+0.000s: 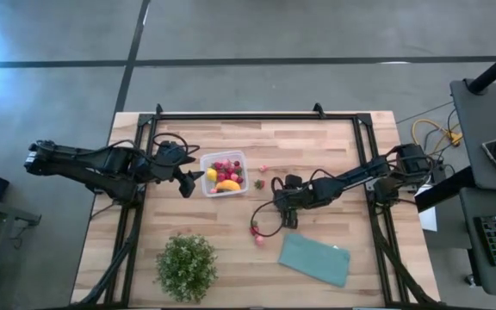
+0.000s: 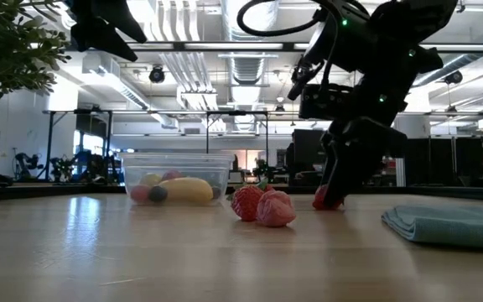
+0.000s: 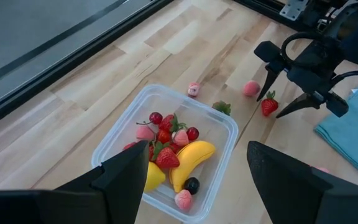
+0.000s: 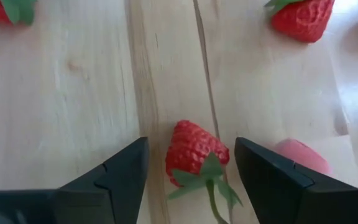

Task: Pick and placing Produce into tupperware
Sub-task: Put the red strawberry into the transparent bin

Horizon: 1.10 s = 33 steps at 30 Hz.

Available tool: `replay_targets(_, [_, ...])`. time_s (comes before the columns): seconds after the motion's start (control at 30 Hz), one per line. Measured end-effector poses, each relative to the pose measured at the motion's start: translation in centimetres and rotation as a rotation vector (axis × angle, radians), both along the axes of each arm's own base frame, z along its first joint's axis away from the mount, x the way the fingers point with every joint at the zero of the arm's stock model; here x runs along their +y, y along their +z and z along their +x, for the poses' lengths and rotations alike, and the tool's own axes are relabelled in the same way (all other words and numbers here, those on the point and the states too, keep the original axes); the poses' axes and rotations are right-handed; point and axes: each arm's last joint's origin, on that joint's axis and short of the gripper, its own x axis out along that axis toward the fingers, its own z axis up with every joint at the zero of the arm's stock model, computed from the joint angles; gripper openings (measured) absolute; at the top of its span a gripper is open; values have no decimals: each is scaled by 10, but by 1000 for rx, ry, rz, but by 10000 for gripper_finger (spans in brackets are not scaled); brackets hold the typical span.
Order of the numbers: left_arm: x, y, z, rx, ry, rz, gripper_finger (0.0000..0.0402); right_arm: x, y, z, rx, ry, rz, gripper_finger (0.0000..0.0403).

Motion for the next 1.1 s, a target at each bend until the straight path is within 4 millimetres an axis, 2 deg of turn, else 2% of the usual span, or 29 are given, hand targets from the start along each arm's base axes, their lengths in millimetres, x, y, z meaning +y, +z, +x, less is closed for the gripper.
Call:
replay_targets(0.43, [0, 0, 0, 2, -4, -3, 258, 1, -7, 5, 19, 6, 15, 196])
replay_targets(0.8, [0, 0, 0, 2, -4, -3, 258, 2, -5, 5, 36, 1, 19, 131])
replay_targets(0.97, [0, 0, 0, 2, -4, -3, 258, 2, 2, 10, 22, -8, 17, 142])
replay_targets(1.1, [0, 0, 0, 2, -4, -3, 258, 0, 29, 24, -34, -22, 26, 154])
